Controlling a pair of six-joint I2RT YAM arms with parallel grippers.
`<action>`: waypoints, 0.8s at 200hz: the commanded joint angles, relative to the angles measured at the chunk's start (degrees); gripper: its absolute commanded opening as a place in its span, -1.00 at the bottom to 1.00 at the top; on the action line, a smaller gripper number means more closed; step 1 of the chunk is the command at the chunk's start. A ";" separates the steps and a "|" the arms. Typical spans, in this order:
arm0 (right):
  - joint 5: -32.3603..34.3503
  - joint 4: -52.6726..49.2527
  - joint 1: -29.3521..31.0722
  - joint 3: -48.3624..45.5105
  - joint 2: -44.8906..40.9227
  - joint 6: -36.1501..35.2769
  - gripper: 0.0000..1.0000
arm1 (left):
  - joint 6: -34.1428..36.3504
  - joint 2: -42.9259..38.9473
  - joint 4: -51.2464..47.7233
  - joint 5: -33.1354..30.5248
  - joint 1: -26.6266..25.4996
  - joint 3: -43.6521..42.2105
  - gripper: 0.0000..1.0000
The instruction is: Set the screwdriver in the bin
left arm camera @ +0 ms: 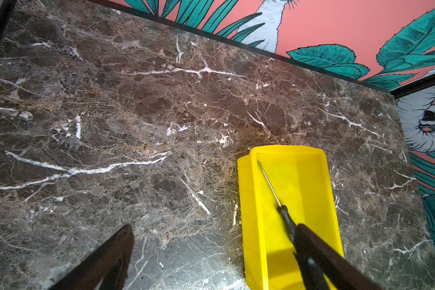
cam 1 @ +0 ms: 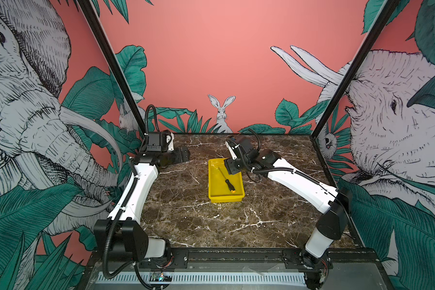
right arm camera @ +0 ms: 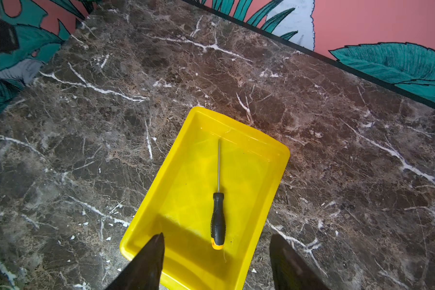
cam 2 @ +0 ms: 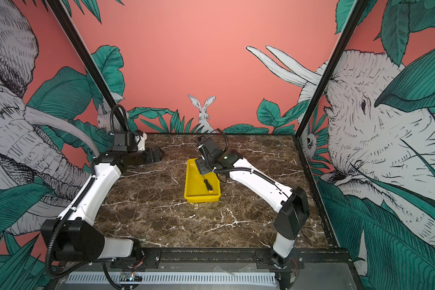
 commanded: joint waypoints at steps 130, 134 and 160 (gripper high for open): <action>0.46 4.73 -20.57 -25.00 -32.91 -4.68 0.98 | -4.14 -3.68 7.76 3.20 0.00 -5.30 0.99; 2.30 4.00 -20.56 -25.42 -33.38 -4.53 0.98 | -4.20 -4.02 9.21 2.92 -0.30 -6.29 0.99; 4.73 1.25 -21.60 -27.17 -37.20 -6.90 0.98 | -4.22 -5.82 20.04 -2.14 -1.04 -12.73 0.99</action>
